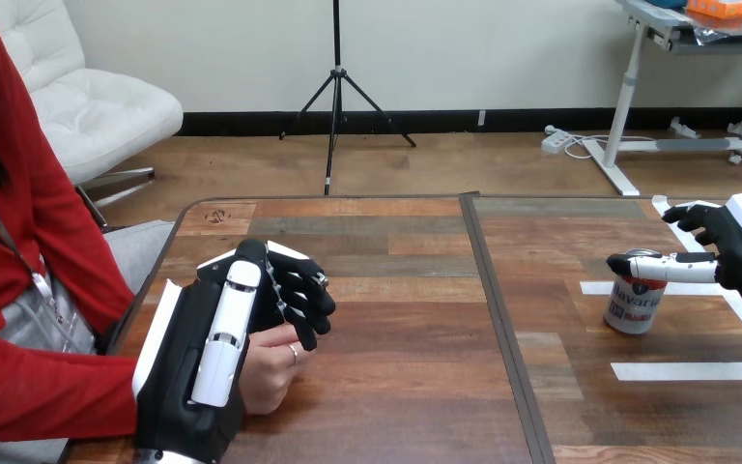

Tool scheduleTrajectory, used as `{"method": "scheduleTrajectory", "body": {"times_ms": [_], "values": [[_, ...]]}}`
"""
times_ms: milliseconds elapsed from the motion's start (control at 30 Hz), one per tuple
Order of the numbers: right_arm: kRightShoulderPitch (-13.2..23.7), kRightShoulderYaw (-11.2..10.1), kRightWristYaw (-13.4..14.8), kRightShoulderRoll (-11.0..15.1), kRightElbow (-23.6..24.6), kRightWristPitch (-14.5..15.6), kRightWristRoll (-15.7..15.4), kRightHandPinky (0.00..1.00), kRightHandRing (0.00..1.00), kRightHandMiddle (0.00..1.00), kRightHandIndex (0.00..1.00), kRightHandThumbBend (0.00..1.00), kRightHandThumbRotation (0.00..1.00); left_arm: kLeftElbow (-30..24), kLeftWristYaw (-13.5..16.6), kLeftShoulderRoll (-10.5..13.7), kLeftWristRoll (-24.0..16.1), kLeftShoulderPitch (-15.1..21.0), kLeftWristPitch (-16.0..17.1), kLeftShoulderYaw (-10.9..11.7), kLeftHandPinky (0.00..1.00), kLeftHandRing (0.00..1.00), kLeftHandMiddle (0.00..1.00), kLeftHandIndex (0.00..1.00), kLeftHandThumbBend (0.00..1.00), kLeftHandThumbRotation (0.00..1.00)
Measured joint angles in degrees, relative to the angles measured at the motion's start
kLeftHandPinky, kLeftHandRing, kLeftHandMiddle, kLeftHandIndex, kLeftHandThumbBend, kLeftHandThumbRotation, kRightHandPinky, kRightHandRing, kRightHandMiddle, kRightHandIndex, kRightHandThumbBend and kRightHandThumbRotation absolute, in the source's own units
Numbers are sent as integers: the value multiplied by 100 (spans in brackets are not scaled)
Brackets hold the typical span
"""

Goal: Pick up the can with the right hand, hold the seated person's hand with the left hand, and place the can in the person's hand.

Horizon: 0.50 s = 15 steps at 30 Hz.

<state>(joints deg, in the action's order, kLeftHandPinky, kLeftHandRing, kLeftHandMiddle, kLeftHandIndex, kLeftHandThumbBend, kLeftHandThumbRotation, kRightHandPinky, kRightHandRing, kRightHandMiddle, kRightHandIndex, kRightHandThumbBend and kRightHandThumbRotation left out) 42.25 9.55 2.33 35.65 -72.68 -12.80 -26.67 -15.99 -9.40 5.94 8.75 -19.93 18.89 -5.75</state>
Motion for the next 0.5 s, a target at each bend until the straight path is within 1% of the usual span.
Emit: {"method": "scheduleTrajectory", "body": {"times_ms": [500], "values": [[0, 81, -63, -47, -3, 67, -1, 73, 87, 87, 83, 98, 51, 0, -17, 1, 0, 0, 0, 8, 26, 37, 42, 41, 18, 100]]}}
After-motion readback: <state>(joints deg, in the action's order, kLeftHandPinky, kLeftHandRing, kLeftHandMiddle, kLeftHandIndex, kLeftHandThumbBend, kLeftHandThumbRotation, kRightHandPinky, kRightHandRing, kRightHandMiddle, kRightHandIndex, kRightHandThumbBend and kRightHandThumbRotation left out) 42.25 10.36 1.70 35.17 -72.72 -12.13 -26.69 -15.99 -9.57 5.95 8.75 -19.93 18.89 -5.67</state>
